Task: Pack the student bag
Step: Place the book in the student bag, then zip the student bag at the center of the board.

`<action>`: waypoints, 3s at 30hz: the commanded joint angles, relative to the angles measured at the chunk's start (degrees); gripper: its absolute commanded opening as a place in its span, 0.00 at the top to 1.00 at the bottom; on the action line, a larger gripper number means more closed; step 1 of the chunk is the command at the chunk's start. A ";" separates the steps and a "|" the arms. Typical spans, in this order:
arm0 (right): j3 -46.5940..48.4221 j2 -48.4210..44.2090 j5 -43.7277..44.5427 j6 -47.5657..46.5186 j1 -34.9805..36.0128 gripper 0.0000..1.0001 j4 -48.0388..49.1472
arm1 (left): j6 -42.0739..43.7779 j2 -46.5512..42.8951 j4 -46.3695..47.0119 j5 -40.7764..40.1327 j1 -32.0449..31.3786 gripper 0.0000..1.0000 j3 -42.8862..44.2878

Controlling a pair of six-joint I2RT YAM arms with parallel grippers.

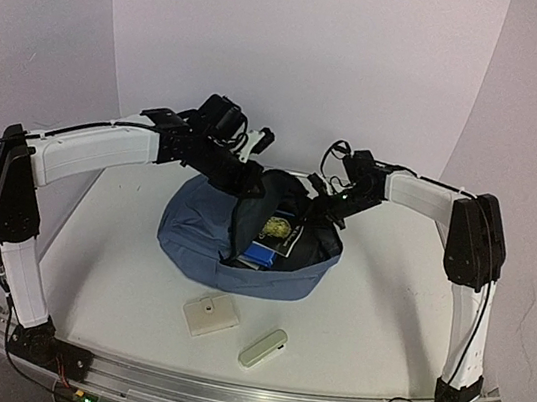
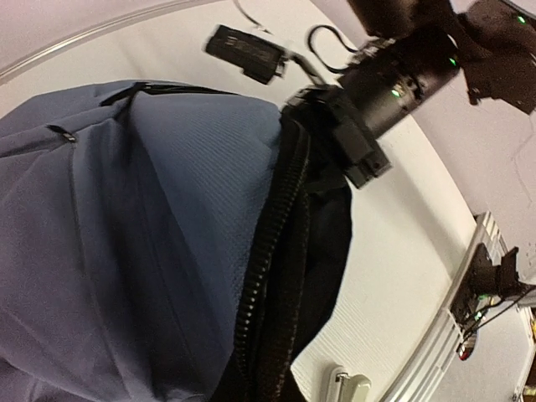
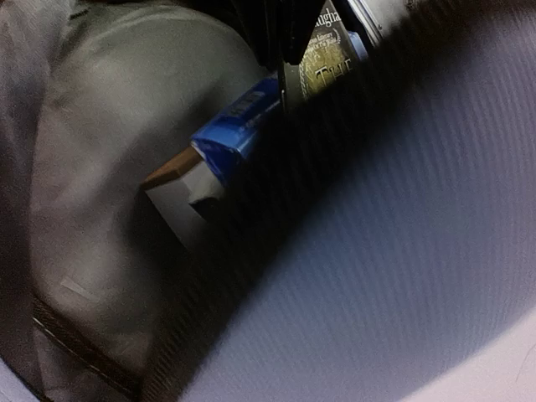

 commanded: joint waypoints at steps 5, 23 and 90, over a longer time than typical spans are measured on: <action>-0.16 -4.15 2.06 1.19 -3.16 0.52 2.08 | 0.18 -5.71 4.23 2.41 -2.45 0.37 -5.02; -3.68 -3.27 7.87 -3.63 -9.46 0.17 0.18 | -23.77 -18.86 8.63 -12.00 4.05 0.16 -32.87; 15.40 4.19 30.75 -14.60 27.01 0.63 -7.32 | -35.81 -22.35 19.87 -11.42 12.45 0.13 -45.31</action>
